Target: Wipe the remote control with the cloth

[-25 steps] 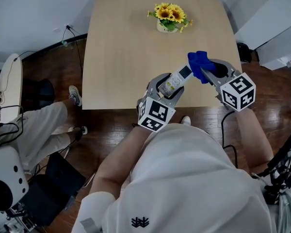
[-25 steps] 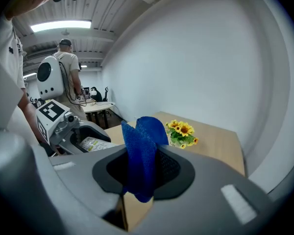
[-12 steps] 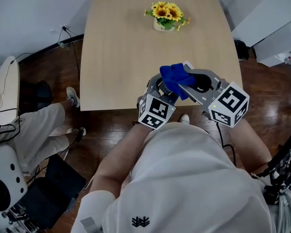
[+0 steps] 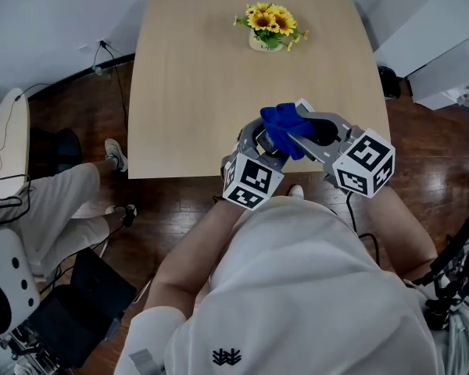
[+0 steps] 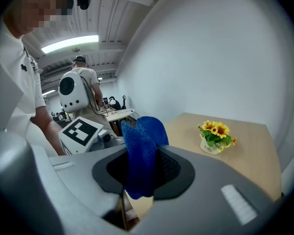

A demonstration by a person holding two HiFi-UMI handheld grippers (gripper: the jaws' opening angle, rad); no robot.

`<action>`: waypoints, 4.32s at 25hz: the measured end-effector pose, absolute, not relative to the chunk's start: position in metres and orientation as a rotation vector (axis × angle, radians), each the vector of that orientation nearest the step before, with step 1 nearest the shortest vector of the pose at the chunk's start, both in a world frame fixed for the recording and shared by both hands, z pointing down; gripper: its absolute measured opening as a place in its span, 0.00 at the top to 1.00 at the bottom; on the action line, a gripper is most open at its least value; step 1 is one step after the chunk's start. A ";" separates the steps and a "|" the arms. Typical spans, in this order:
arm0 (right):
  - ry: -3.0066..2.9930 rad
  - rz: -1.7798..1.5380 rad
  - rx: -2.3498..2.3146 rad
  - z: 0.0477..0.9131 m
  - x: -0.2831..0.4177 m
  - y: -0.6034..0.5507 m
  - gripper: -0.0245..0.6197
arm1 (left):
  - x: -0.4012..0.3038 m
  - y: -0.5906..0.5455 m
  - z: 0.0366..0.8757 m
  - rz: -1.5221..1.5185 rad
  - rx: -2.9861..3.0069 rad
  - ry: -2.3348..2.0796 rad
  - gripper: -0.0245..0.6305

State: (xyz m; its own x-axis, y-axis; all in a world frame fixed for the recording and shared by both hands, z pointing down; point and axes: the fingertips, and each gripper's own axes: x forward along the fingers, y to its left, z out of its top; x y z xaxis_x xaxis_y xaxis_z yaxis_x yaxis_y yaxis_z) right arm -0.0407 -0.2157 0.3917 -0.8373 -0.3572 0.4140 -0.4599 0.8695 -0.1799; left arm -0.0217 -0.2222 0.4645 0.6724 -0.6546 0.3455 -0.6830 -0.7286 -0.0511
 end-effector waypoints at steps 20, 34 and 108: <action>-2.641 0.376 0.807 0.381 0.013 -0.267 0.83 | -0.018 -0.235 0.468 0.537 2.791 -1.121 0.55; -2.719 0.500 0.537 0.394 -0.046 -0.226 0.83 | -0.018 -0.239 0.470 0.521 2.791 -1.105 0.55; -2.246 0.725 1.190 0.474 0.075 -0.175 0.83 | -0.143 -0.249 0.633 0.748 2.444 -1.148 0.48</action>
